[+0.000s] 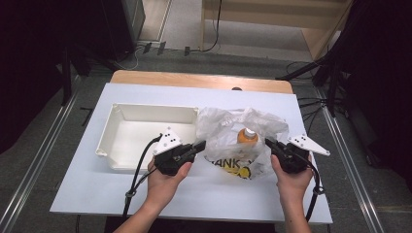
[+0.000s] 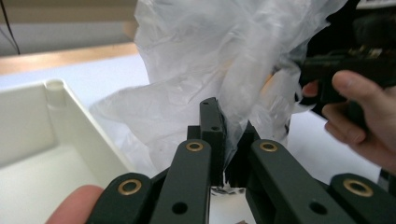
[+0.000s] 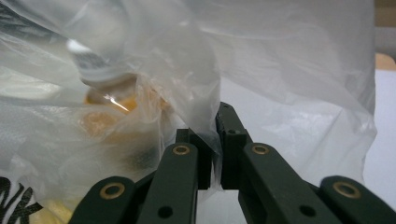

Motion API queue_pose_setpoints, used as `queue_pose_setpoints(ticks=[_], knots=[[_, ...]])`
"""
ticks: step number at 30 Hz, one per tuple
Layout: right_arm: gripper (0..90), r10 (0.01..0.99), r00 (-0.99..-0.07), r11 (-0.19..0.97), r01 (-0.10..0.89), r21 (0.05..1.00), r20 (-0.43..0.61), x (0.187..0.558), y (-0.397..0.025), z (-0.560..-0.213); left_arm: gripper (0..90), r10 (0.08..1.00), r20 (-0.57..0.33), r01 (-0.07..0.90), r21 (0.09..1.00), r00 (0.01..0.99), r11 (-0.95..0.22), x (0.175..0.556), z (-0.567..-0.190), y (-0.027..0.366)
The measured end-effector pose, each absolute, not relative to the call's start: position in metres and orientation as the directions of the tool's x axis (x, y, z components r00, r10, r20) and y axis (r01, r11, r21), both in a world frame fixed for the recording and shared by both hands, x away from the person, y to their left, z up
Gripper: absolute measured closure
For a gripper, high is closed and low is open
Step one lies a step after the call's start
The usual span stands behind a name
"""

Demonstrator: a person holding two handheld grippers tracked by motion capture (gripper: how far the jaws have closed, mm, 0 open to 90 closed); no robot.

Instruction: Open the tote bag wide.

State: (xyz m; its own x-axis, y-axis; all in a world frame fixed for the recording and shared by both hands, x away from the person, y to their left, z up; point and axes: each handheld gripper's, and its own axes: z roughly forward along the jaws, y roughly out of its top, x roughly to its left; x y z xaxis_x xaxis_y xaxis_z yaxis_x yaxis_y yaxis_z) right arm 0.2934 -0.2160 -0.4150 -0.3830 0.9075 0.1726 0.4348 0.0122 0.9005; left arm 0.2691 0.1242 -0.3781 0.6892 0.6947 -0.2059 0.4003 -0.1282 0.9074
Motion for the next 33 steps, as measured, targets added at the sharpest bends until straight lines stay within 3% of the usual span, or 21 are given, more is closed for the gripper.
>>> queue_pose_setpoints(ticks=[9,10,11,13,14,15,18,19,21,25,26,27,28,29,30,31,32,33], knots=[[85.7,0.917,-0.347,-0.002,0.491,0.871,0.197,0.301,-0.225,-0.434,90.0,0.703,-0.221,0.47,0.864,0.676,-0.18,0.274,-0.403,0.108],[81.1,0.912,-0.355,-0.008,0.488,0.873,0.206,0.301,-0.226,-0.435,90.0,0.702,-0.223,0.471,0.864,0.676,-0.179,0.275,-0.404,0.106],[64.6,0.899,-0.376,-0.032,0.45,0.892,0.223,0.298,-0.228,-0.43,90.0,0.704,-0.223,0.476,0.86,0.674,-0.184,0.276,-0.406,0.103],[53.0,0.891,-0.391,-0.05,0.416,0.908,0.229,0.294,-0.229,-0.423,90.0,0.708,-0.225,0.482,0.857,0.669,-0.183,0.276,-0.407,0.101],[53.0,0.891,-0.391,-0.05,0.416,0.908,0.229,0.294,-0.229,-0.423,90.0,0.708,-0.225,0.482,0.857,0.669,-0.183,0.276,-0.407,0.101],[40.5,0.891,-0.411,-0.04,0.35,0.936,0.191,0.288,-0.228,-0.412,90.0,0.71,-0.223,0.486,0.853,0.668,-0.19,0.277,-0.409,0.099],[32.8,0.894,-0.419,-0.022,0.312,0.95,0.158,0.283,-0.225,-0.403,90.0,0.711,-0.22,0.489,0.85,0.668,-0.196,0.277,-0.41,0.097],[26.6,0.885,-0.443,-0.019,0.277,0.961,0.145,0.279,-0.221,-0.391,90.0,0.71,-0.217,0.49,0.848,0.67,-0.204,0.277,-0.411,0.096],[26.0,0.881,-0.451,-0.023,0.267,0.964,0.146,0.278,-0.22,-0.387,90.0,0.71,-0.216,0.492,0.846,0.671,-0.208,0.276,-0.412,0.094],[33.7,0.887,-0.443,-0.029,0.233,0.972,0.133,0.278,-0.212,-0.37,90.0,0.706,-0.208,0.489,0.844,0.678,-0.221,0.274,-0.413,0.091],[47.9,0.88,-0.45,-0.043,0.237,0.971,0.149,0.282,-0.212,-0.369,90.0,0.705,-0.203,0.488,0.842,0.68,-0.228,0.273,-0.414,0.09],[47.9,0.88,-0.45,-0.043,0.237,0.971,0.149,0.282,-0.212,-0.369,90.0,0.705,-0.203,0.488,0.842,0.68,-0.228,0.273,-0.414,0.09],[56.9,0.878,-0.454,-0.043,0.246,0.968,0.154,0.284,-0.212,-0.37,90.0,0.704,-0.2,0.486,0.843,0.682,-0.232,0.273,-0.416,0.09],[72.4,0.878,-0.451,-0.034,0.275,0.961,0.161,0.289,-0.213,-0.376,89.9,0.706,-0.194,0.485,0.842,0.682,-0.237,0.272,-0.416,0.089],[78.7,0.876,-0.455,-0.027,0.286,0.958,0.16,0.291,-0.213,-0.379,90.0,0.707,-0.181,0.475,0.846,0.684,-0.243,0.27,-0.419,0.089],[78.7,0.876,-0.455,-0.027,0.286,0.958,0.16,0.291,-0.213,-0.379,90.0,0.707,-0.181,0.475,0.846,0.684,-0.243,0.27,-0.419,0.089],[87.4,0.877,-0.45,-0.023,0.315,0.949,0.17,0.295,-0.213,-0.387,90.0,0.702,-0.178,0.468,0.849,0.689,-0.244,0.268,-0.421,0.09],[87.4,0.877,-0.45,-0.023,0.315,0.949,0.17,0.295,-0.213,-0.387,90.0,0.702,-0.178,0.468,0.849,0.689,-0.244,0.268,-0.421,0.09]])
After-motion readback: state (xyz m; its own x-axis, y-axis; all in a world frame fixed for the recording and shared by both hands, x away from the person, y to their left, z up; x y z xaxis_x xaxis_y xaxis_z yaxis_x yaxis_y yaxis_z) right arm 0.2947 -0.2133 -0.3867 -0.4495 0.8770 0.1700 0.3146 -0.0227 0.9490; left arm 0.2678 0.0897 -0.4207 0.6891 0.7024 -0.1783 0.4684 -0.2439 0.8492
